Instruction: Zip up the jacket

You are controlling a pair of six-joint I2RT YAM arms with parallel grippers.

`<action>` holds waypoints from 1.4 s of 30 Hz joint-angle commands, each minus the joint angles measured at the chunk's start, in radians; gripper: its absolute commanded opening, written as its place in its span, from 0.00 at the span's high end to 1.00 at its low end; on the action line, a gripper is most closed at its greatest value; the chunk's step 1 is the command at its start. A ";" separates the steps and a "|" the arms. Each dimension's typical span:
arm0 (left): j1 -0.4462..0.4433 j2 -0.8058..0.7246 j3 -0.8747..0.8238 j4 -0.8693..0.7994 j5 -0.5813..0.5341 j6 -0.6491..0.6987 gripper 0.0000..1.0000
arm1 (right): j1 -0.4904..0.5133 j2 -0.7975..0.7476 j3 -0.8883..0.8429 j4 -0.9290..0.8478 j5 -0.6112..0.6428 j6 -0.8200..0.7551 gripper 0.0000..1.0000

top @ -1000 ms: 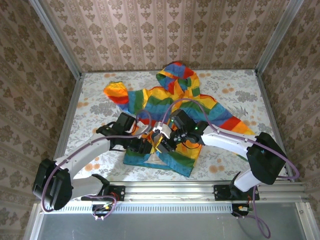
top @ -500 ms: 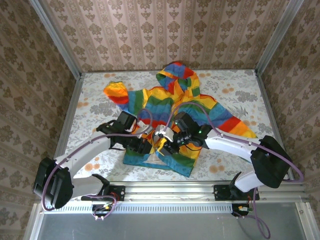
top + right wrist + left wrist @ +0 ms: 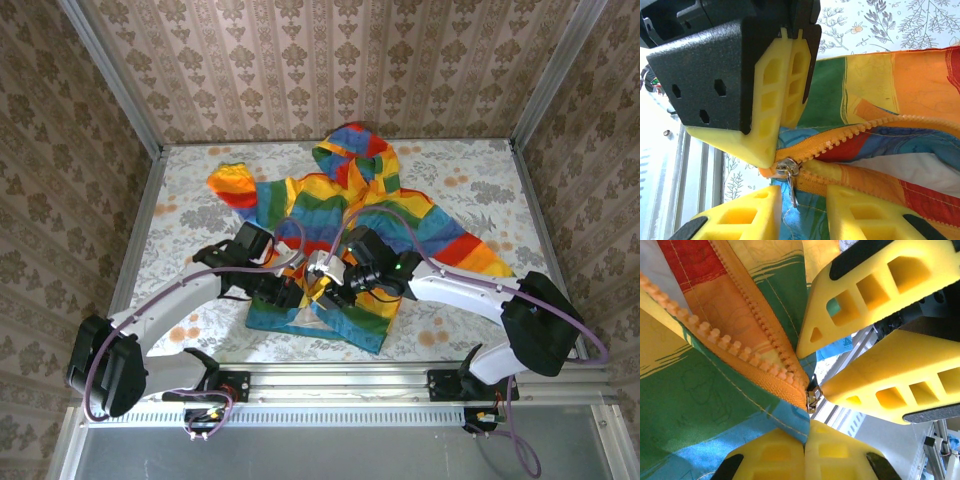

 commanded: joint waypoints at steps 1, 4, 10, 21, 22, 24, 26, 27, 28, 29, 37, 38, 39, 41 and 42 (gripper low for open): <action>-0.003 0.006 0.035 -0.024 0.023 0.033 1.00 | 0.014 0.014 0.025 0.001 0.010 -0.015 0.70; -0.003 0.008 0.035 -0.025 0.024 0.034 1.00 | 0.023 0.021 0.033 -0.001 0.012 -0.016 0.70; -0.003 0.014 0.039 -0.026 0.022 0.034 1.00 | 0.033 0.033 0.049 -0.002 0.043 0.003 0.84; -0.003 0.014 0.032 -0.029 0.023 0.029 1.00 | 0.032 0.018 0.101 -0.113 0.188 0.056 1.00; -0.002 0.014 0.032 -0.031 0.025 0.028 1.00 | 0.032 0.016 0.100 -0.118 0.207 0.059 1.00; -0.004 0.014 0.034 -0.034 0.030 0.028 1.00 | 0.032 0.016 0.102 -0.122 0.237 0.071 1.00; -0.003 0.016 0.035 -0.038 0.032 0.028 1.00 | 0.032 0.022 0.113 -0.136 0.261 0.085 1.00; -0.003 0.016 0.037 -0.040 0.031 0.027 1.00 | 0.030 0.027 0.121 -0.147 0.268 0.092 1.00; -0.003 0.018 0.038 -0.045 0.031 0.026 1.00 | 0.030 0.033 0.130 -0.158 0.273 0.094 1.00; -0.005 0.018 0.039 -0.046 0.032 0.026 1.00 | 0.030 0.040 0.136 -0.167 0.281 0.099 1.00; -0.006 0.017 0.040 -0.055 0.043 0.022 1.00 | 0.027 0.029 0.105 -0.159 0.305 0.029 1.00; -0.006 0.018 0.042 -0.054 0.048 0.023 1.00 | 0.026 0.016 0.094 -0.149 0.290 0.006 1.00; -0.007 0.018 0.042 -0.054 0.055 0.023 1.00 | 0.026 0.002 0.082 -0.140 0.272 -0.016 1.00; -0.008 0.020 0.044 -0.053 0.060 0.025 1.00 | 0.027 -0.026 0.060 -0.130 0.229 -0.065 1.00; -0.007 0.021 0.045 -0.054 0.060 0.025 1.00 | 0.026 -0.040 0.051 -0.127 0.210 -0.089 1.00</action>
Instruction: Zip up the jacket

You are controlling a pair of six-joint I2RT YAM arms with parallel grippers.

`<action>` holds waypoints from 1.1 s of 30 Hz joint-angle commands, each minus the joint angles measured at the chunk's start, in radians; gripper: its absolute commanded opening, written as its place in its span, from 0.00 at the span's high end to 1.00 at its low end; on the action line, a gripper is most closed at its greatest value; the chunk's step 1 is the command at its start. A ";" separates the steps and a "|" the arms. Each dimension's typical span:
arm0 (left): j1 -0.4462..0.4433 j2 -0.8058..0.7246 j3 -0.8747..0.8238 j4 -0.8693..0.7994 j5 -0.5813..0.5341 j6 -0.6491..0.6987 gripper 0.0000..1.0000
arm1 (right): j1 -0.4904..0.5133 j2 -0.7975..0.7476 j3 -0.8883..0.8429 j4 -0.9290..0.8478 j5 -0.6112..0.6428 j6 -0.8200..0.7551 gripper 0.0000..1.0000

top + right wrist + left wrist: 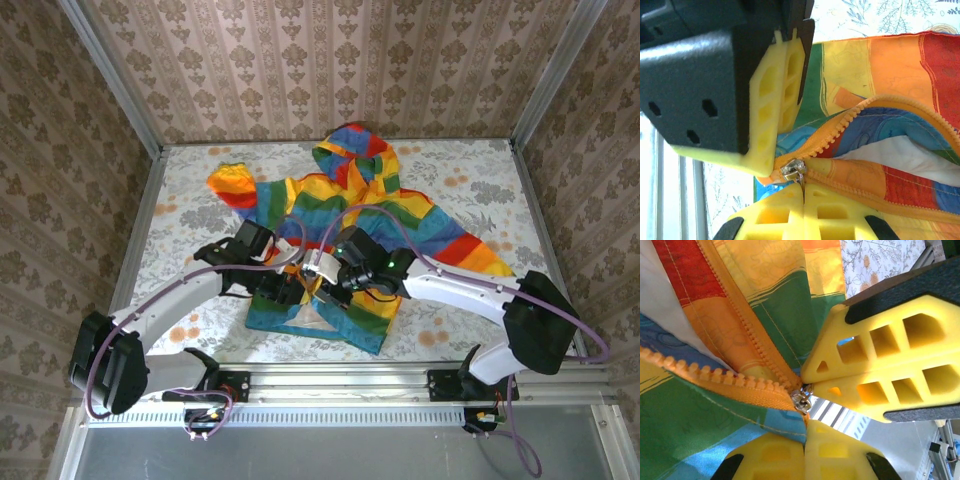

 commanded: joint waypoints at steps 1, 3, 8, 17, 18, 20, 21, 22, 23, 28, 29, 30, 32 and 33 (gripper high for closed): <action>-0.007 0.006 0.029 -0.071 0.072 0.025 1.00 | -0.018 -0.055 -0.038 0.006 0.024 -0.102 1.00; -0.006 0.010 0.029 -0.069 0.072 0.027 1.00 | -0.020 -0.067 -0.048 0.003 0.017 -0.132 1.00; -0.008 0.017 0.032 -0.067 0.070 0.028 1.00 | -0.020 -0.074 -0.082 0.044 0.005 -0.130 1.00; -0.019 0.023 0.042 -0.080 0.074 0.029 1.00 | -0.003 -0.075 -0.071 0.077 0.155 -0.080 1.00; -0.022 0.023 0.041 -0.081 0.074 0.028 1.00 | -0.003 -0.073 -0.064 0.073 0.199 -0.068 1.00; -0.026 0.022 0.042 -0.084 0.072 0.028 1.00 | -0.003 -0.073 -0.059 0.072 0.254 -0.054 1.00; -0.028 0.022 0.042 -0.086 0.072 0.027 1.00 | -0.003 -0.074 -0.059 0.072 0.276 -0.048 1.00; -0.029 0.022 0.042 -0.089 0.070 0.026 1.00 | -0.003 -0.073 -0.057 0.073 0.293 -0.040 1.00; -0.031 0.019 0.042 -0.091 0.068 0.026 1.00 | -0.003 -0.074 -0.055 0.072 0.305 -0.035 1.00; -0.036 0.008 0.042 -0.106 0.062 0.019 1.00 | -0.003 -0.069 -0.053 0.065 0.349 -0.004 1.00; -0.038 0.005 0.042 -0.110 0.061 0.017 1.00 | -0.003 -0.070 -0.056 0.068 0.351 0.000 1.00; -0.039 0.003 0.042 -0.113 0.059 0.017 1.00 | -0.003 -0.070 -0.057 0.071 0.348 0.000 1.00; -0.042 -0.001 0.041 -0.119 0.055 0.017 1.00 | -0.002 -0.073 -0.064 0.078 0.328 -0.009 1.00; -0.042 -0.003 0.040 -0.118 0.053 0.016 1.00 | -0.003 -0.073 -0.071 0.088 0.296 -0.024 1.00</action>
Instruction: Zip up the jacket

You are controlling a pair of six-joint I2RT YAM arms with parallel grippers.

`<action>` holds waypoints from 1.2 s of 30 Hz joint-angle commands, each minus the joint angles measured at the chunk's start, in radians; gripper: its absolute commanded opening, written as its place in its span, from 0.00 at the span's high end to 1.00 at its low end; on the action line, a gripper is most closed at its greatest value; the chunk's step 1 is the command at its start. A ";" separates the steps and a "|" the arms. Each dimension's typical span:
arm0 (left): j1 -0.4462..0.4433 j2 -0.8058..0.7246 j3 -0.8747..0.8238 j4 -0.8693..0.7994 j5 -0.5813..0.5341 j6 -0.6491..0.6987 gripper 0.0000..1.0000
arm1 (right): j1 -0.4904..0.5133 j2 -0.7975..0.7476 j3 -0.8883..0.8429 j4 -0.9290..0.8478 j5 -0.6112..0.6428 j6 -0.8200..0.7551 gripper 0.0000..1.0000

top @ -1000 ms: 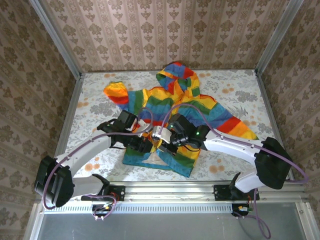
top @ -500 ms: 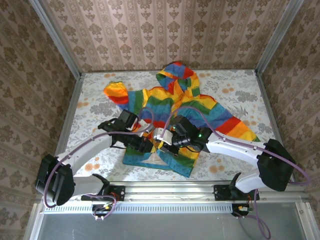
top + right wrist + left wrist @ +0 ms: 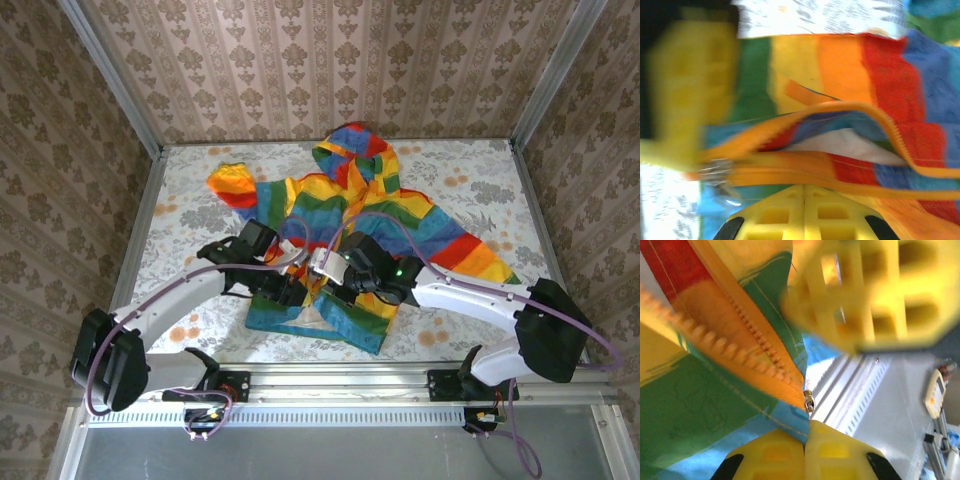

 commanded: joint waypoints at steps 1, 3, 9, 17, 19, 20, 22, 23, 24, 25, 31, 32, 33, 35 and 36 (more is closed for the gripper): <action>-0.012 -0.021 0.016 -0.077 0.043 0.016 1.00 | -0.012 -0.014 -0.014 0.023 0.024 -0.018 1.00; -0.011 -0.019 0.015 -0.072 0.044 0.018 1.00 | -0.011 -0.056 -0.035 0.049 -0.093 -0.066 1.00; -0.011 -0.007 0.021 -0.064 0.035 0.021 1.00 | -0.009 -0.102 -0.080 0.107 -0.176 -0.066 0.91; -0.001 0.010 0.028 -0.055 0.063 0.021 1.00 | 0.049 -0.186 -0.191 0.209 -0.103 -0.003 0.73; 0.000 0.015 0.035 -0.054 0.067 0.012 1.00 | 0.086 -0.183 -0.204 0.231 -0.045 -0.010 0.72; 0.001 0.017 0.039 -0.055 0.068 0.009 1.00 | 0.101 -0.180 -0.209 0.244 -0.025 -0.013 0.72; 0.001 0.022 0.050 -0.062 0.066 0.007 1.00 | 0.126 -0.164 -0.212 0.271 0.014 -0.021 0.72; 0.001 0.023 0.054 -0.067 0.066 0.007 1.00 | 0.135 -0.153 -0.210 0.278 0.025 -0.026 0.72; 0.001 0.024 0.058 -0.071 0.064 0.007 1.00 | 0.140 -0.139 -0.206 0.281 0.036 -0.031 0.72; 0.001 0.024 0.061 -0.078 0.063 0.007 1.00 | 0.143 -0.125 -0.199 0.282 0.042 -0.036 0.72; -0.001 0.021 0.084 -0.119 0.042 0.016 1.00 | 0.146 -0.078 -0.179 0.316 0.035 -0.044 0.72; -0.001 0.021 0.086 -0.121 0.040 0.016 1.00 | 0.146 -0.071 -0.175 0.318 0.036 -0.043 0.71; -0.001 0.022 0.089 -0.123 0.038 0.017 1.00 | 0.146 -0.065 -0.172 0.319 0.037 -0.043 0.71; -0.001 0.023 0.091 -0.123 0.036 0.016 1.00 | 0.146 -0.060 -0.175 0.330 0.037 -0.039 0.71; -0.001 0.023 0.091 -0.123 0.035 0.014 1.00 | 0.146 -0.061 -0.178 0.340 0.039 -0.036 0.71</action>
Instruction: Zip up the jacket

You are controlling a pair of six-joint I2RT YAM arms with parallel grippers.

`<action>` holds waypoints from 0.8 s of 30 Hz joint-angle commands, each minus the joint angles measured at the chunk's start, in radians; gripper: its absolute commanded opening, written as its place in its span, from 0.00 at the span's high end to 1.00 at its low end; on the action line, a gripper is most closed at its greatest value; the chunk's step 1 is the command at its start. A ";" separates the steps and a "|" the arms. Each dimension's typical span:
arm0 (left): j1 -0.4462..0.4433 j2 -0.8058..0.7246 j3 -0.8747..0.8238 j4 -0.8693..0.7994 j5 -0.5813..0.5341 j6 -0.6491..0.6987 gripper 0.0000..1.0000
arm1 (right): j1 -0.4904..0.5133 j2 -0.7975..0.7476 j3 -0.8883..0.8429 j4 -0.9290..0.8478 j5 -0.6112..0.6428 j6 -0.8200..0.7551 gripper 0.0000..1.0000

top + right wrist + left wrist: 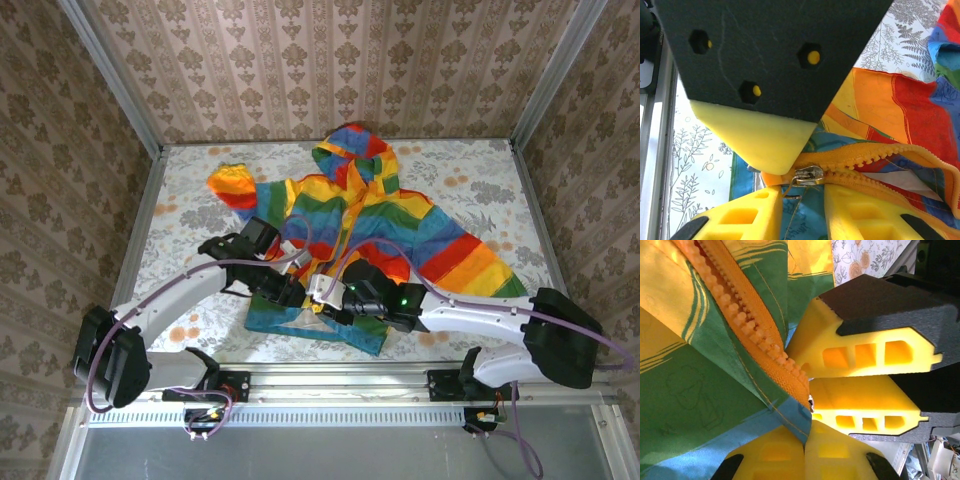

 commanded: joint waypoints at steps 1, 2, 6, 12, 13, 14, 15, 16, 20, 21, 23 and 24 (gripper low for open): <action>0.001 0.003 0.039 -0.034 0.023 0.014 1.00 | 0.005 0.009 0.020 0.053 0.030 0.000 0.72; 0.003 0.004 0.039 -0.035 0.020 0.014 1.00 | 0.004 0.008 0.018 0.058 0.030 0.003 0.72; 0.001 0.010 0.048 -0.036 0.014 0.014 1.00 | 0.004 0.005 0.004 0.076 0.050 0.019 0.82; 0.002 0.023 0.061 -0.061 0.000 0.027 1.00 | 0.003 -0.026 -0.038 0.113 0.088 0.026 0.98; 0.001 0.026 0.063 -0.063 0.000 0.028 1.00 | 0.003 -0.027 -0.041 0.114 0.087 0.027 0.98; 0.001 0.027 0.064 -0.065 0.000 0.030 1.00 | 0.002 -0.028 -0.042 0.115 0.085 0.028 0.98; 0.001 0.028 0.066 -0.066 0.000 0.030 1.00 | 0.003 -0.029 -0.043 0.114 0.085 0.030 0.98; 0.001 0.029 0.067 -0.066 -0.001 0.030 1.00 | 0.003 -0.028 -0.046 0.115 0.088 0.031 0.98; 0.000 0.029 0.067 -0.066 -0.003 0.028 1.00 | 0.003 -0.032 -0.058 0.136 0.093 0.036 0.88; 0.000 0.028 0.066 -0.065 -0.003 0.027 1.00 | 0.003 -0.033 -0.058 0.138 0.087 0.035 0.82; 0.000 0.028 0.067 -0.064 -0.003 0.025 1.00 | 0.003 -0.031 -0.057 0.139 0.078 0.037 0.73; -0.001 0.027 0.067 -0.064 -0.003 0.024 1.00 | 0.004 -0.029 -0.055 0.142 0.074 0.037 0.71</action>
